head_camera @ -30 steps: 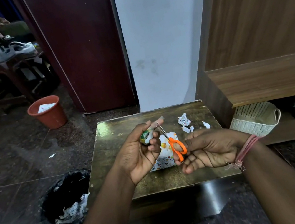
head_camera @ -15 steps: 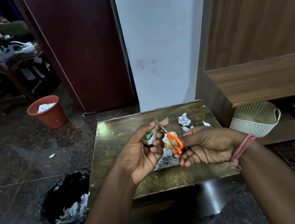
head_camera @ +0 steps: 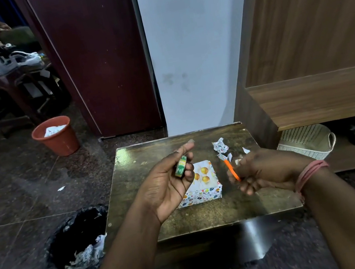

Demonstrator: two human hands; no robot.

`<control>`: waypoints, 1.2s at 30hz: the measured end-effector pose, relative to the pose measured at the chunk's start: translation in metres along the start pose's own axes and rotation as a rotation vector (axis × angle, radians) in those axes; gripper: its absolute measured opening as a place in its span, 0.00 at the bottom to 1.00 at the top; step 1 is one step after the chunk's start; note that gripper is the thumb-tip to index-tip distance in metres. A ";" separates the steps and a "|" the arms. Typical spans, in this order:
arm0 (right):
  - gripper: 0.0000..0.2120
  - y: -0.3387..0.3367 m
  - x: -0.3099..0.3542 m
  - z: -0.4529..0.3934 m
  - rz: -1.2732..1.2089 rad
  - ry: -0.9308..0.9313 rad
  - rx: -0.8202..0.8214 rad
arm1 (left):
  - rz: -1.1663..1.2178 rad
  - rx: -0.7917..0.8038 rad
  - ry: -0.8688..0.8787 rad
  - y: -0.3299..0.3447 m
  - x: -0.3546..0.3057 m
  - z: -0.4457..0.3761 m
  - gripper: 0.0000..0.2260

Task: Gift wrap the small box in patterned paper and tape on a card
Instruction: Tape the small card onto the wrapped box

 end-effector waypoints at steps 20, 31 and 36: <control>0.10 0.028 0.015 -0.016 0.701 -0.151 -0.728 | 0.017 0.094 0.038 0.006 0.002 0.001 0.21; 0.11 0.062 0.040 -0.006 0.040 -0.580 -0.109 | -0.019 0.134 0.137 0.002 0.005 -0.002 0.26; 0.10 0.062 0.040 -0.010 -0.012 -0.637 -0.165 | -0.079 0.134 0.163 0.003 0.004 -0.003 0.27</control>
Point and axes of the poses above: each hand's wrist, its own z-axis away from the middle knuckle, its own y-axis out of the palm, x = y × z, the point moved 2 cm from there along -z, towards the middle knuckle, and after that the axes turned 6 degrees about x, right-handed, at the moved point
